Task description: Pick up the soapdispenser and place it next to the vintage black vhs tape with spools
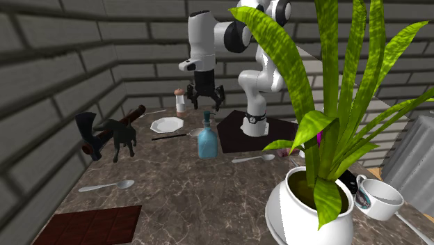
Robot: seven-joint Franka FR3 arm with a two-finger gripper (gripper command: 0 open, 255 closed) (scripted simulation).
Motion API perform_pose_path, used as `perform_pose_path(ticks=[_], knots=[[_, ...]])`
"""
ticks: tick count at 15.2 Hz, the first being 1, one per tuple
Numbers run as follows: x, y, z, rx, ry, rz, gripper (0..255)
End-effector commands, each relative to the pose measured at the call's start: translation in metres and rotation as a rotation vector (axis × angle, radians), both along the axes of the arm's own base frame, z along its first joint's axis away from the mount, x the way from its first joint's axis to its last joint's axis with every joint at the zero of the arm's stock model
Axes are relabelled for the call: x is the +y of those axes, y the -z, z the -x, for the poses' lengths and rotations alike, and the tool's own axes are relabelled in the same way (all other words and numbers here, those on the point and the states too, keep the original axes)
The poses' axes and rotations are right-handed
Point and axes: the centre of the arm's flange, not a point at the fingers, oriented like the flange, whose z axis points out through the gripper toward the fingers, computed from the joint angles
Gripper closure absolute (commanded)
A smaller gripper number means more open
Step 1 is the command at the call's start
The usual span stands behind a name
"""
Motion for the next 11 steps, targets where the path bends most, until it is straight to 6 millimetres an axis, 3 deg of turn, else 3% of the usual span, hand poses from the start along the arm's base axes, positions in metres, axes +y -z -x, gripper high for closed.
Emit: perform_pose_path(ticks=[1,6,11], knots=[[-0.002,0.011,-0.002,0.000,-0.001,0.001,0],[-0.001,0.040,-0.002,0.000,-0.001,0.001,0],[-0.001,0.040,-0.002,0.000,-0.001,0.001,0]])
